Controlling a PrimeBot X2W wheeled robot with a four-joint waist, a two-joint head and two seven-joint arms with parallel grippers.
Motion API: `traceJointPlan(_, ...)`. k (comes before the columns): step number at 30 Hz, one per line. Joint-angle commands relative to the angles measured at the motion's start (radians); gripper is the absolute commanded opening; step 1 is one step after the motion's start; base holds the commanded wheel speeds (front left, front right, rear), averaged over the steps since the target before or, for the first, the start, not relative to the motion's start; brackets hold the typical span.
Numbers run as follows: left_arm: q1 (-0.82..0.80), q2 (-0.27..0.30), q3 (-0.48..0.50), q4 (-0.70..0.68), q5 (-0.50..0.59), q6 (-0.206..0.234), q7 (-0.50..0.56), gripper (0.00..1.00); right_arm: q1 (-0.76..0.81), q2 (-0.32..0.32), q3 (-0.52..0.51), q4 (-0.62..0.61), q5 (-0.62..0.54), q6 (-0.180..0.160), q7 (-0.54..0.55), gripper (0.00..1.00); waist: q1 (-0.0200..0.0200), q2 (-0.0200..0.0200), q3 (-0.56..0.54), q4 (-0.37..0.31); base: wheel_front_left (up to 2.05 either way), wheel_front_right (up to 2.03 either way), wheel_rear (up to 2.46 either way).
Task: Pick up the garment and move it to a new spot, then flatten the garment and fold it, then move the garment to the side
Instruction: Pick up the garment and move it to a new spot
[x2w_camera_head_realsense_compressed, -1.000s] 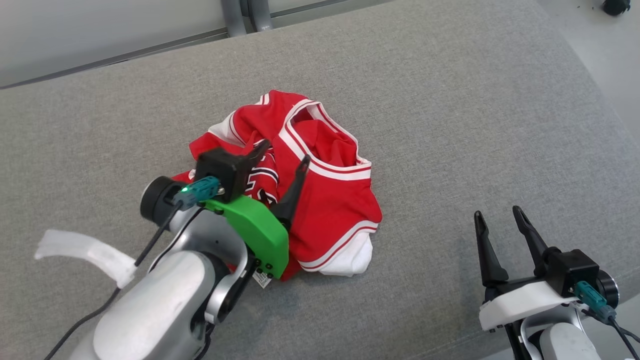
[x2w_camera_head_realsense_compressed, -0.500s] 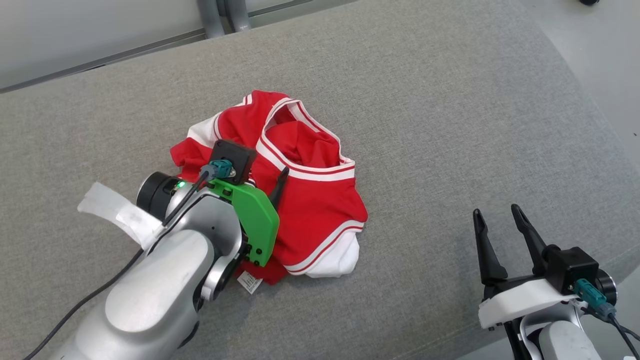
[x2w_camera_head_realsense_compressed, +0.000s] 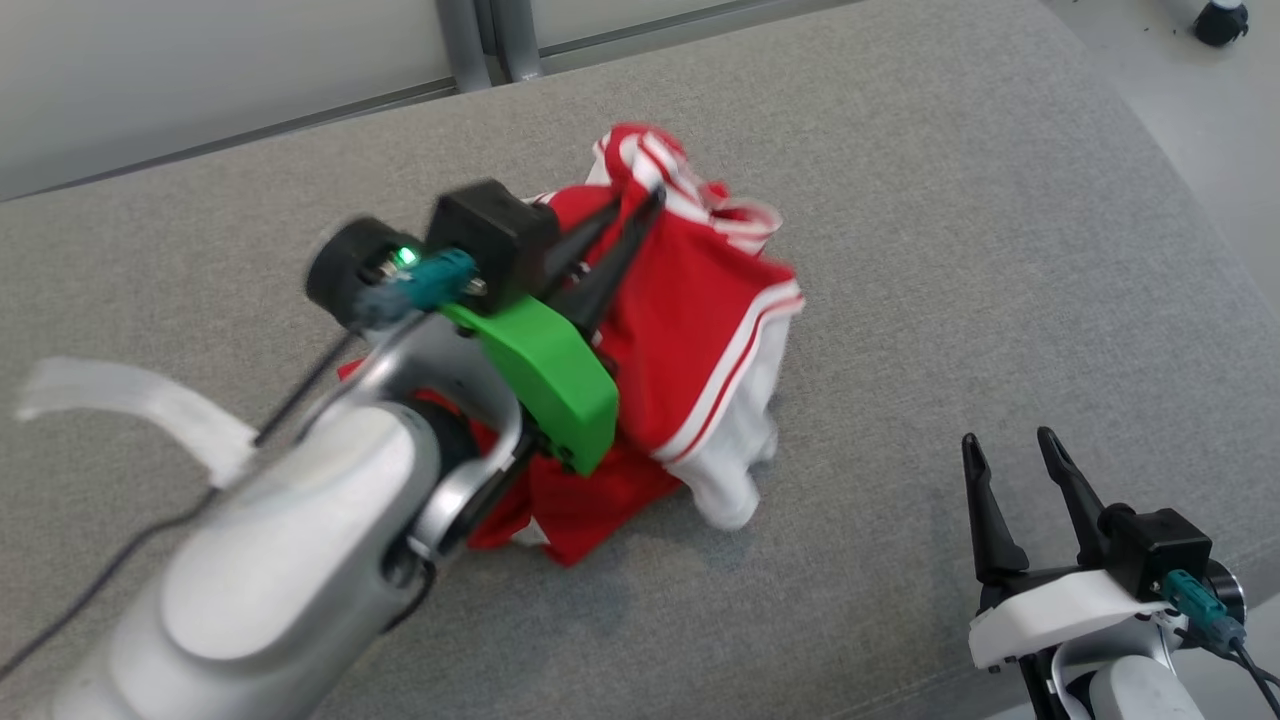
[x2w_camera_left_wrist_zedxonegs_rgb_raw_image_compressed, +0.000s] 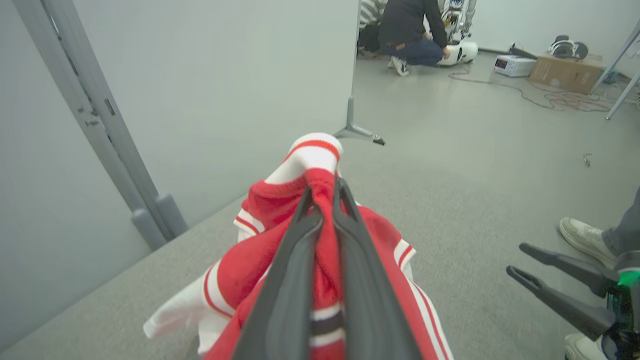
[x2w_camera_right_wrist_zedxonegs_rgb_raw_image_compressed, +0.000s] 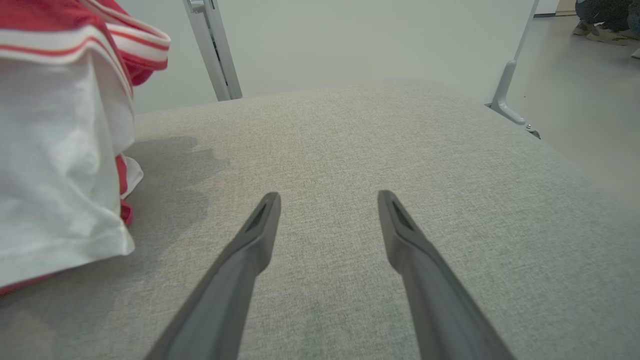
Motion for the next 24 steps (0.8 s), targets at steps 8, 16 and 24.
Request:
traceJointPlan(8,-0.113,0.253,0.313,-0.338,-0.051,0.101,0.060,0.00,0.030,-0.002,-0.007,0.003,0.017,0.000,-0.004,1.00,0.0000,0.0024,-0.034,0.048,0.00,0.00,0.00)
traceJointPlan(16,-0.025,0.590,0.648,-0.282,-0.156,0.123,0.167,0.00,0.022,-0.002,-0.008,-0.001,0.024,0.000,-0.004,1.00,0.0000,0.0024,-0.038,0.087,0.00,0.00,0.00)
traceJointPlan(24,0.336,0.653,0.825,-0.002,-0.279,0.060,0.102,0.00,0.003,-0.002,0.002,-0.002,0.032,0.000,-0.004,1.00,0.0000,0.0024,-0.032,0.109,0.00,0.00,0.00)
